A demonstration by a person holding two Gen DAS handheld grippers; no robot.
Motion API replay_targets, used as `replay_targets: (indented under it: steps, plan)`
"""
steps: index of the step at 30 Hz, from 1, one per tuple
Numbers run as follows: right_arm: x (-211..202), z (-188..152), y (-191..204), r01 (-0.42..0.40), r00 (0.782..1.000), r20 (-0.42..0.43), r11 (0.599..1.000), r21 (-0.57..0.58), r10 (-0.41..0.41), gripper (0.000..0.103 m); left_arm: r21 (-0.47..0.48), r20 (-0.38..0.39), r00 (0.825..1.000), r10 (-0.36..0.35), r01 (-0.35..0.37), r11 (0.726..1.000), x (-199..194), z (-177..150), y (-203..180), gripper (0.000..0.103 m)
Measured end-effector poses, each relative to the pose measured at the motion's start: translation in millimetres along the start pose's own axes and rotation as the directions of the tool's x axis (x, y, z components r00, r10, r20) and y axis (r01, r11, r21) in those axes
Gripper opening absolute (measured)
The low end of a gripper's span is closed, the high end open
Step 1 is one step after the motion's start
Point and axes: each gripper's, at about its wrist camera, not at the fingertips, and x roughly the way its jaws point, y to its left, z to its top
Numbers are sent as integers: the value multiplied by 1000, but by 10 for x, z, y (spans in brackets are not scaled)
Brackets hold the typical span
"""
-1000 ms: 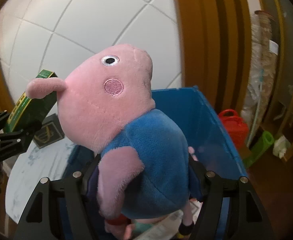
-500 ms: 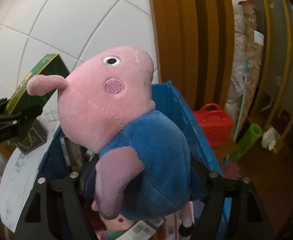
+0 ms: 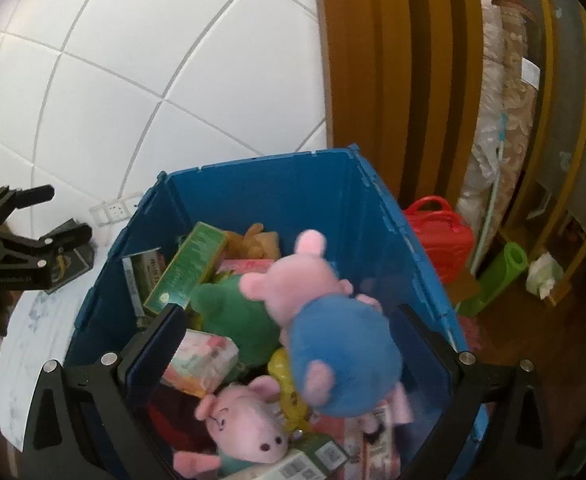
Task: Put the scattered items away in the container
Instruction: 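Open both tools to drop the pig plush and green box into the crate, then move both tools back toward the pad pack and white jar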
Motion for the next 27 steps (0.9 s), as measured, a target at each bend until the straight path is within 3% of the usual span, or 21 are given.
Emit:
replay_targets:
  steps: [10,27]
  plan:
    - [-41,27,883,-51,999,12,994,-94,52,103,-88,-23,999,42,-44,995,-184,-520,800,103]
    - [258,-131,2807,-131,991,-39,965,-228,126,103,-184,-59,993,101,-110,977,-449,-1480,2200,103]
